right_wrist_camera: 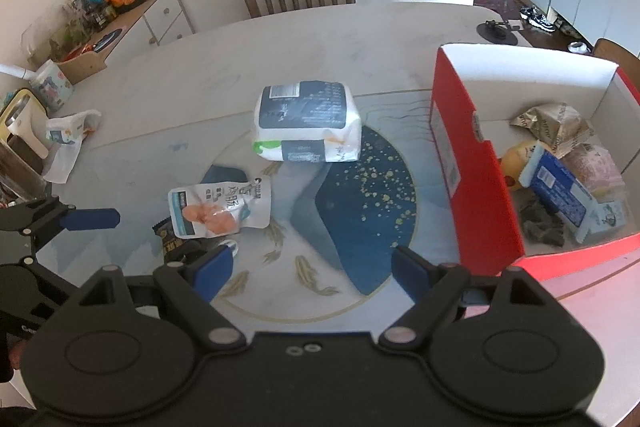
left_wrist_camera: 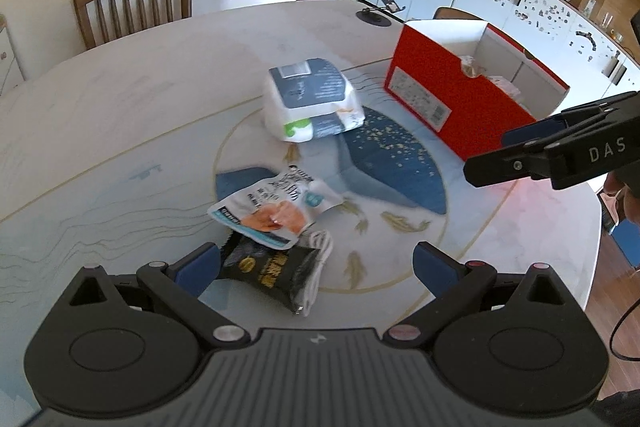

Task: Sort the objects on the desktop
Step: 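Move both grippers over the black snack bag and white cable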

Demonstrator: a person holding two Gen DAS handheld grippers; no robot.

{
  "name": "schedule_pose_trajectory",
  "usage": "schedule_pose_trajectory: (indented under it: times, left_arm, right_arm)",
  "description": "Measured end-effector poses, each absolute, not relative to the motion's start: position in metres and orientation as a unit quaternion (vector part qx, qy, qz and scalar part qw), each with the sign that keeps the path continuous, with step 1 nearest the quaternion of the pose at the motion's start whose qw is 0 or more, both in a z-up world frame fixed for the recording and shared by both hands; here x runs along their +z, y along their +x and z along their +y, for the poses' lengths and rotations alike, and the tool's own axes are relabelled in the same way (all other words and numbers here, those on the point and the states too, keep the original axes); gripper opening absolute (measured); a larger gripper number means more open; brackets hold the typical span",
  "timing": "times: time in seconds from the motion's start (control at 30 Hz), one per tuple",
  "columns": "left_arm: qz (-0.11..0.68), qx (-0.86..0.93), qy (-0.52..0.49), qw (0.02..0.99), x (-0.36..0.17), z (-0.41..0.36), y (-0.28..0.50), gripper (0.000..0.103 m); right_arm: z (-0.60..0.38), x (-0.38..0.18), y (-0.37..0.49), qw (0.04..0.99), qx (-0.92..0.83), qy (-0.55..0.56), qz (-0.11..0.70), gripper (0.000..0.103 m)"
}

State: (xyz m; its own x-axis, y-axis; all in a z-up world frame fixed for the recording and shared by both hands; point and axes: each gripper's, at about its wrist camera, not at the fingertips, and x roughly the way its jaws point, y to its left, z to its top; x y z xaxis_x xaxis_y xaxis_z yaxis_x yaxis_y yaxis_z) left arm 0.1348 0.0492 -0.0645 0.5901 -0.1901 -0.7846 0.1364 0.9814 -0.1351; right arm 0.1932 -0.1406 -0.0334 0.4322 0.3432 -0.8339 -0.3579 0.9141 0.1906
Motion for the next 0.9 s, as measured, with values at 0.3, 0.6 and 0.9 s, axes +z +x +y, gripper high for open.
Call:
schedule_pose_trajectory:
  times: [0.3, 0.6, 0.9]
  left_arm:
    - [0.441, -0.091, -0.027, 0.893, -0.079, 0.061, 0.138, 0.103]
    - [0.437, -0.093, 0.0, 0.895, -0.095, 0.07, 0.146, 0.103]
    - [0.439, -0.1, 0.0, 0.893, -0.108, 0.078, 0.155, 0.102]
  right_arm:
    - [-0.124, -0.041, 0.204, 0.842, 0.216, -0.016, 0.494, 0.086]
    - [-0.109, -0.05, 0.216, 0.834, 0.226, -0.023, 0.503, 0.086]
    - [-0.092, -0.06, 0.228, 0.827, 0.233, -0.031, 0.511, 0.086]
